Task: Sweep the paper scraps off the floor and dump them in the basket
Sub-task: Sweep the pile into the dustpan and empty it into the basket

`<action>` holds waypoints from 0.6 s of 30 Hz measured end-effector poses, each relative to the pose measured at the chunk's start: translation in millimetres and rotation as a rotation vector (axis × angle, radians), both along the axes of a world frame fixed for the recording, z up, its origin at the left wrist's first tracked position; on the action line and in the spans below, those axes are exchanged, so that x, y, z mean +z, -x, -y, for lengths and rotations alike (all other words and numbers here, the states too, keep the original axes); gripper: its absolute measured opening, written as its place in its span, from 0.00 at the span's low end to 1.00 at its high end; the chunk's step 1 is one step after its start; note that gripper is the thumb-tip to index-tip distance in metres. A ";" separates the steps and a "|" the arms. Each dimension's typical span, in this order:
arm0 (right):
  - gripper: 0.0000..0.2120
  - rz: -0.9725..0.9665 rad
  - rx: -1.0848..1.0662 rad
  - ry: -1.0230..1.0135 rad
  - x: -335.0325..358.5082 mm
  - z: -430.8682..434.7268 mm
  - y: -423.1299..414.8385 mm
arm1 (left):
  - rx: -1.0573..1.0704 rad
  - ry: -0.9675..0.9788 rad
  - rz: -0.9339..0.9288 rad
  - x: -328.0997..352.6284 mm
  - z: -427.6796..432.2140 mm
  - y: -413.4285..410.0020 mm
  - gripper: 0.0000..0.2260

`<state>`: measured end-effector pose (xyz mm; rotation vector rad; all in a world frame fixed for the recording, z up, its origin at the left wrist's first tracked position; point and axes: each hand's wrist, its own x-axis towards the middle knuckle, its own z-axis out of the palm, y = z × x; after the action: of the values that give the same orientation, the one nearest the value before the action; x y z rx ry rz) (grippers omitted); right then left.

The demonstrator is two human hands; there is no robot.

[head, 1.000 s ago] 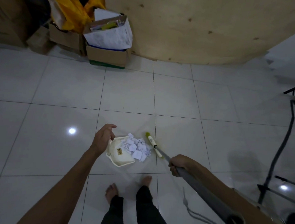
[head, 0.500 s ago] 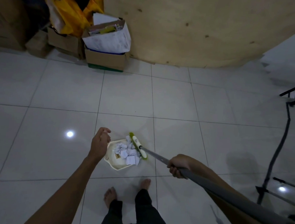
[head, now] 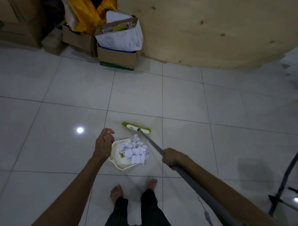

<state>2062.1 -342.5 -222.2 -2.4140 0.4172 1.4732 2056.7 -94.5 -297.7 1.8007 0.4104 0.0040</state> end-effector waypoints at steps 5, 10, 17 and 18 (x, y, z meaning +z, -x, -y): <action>0.17 -0.019 0.027 0.024 -4.2 -12.7 21.5 | -0.005 0.007 0.004 -2.0 -1.3 0.6 0.15; 0.16 -0.068 0.020 0.034 6.0 2.7 33.7 | -0.029 -0.016 0.004 -3.8 2.8 -2.7 0.15; 0.07 -0.055 -0.312 -0.102 31.7 35.0 41.3 | -0.122 -0.025 0.015 -7.0 10.3 0.1 0.14; 0.06 -0.051 -0.340 -0.105 34.7 38.8 43.8 | -0.138 -0.022 0.013 -7.6 10.2 1.3 0.14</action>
<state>2018.3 -381.3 -187.5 -2.1020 0.7033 1.3693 2055.4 -104.7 -305.3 1.8470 0.2771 -0.0761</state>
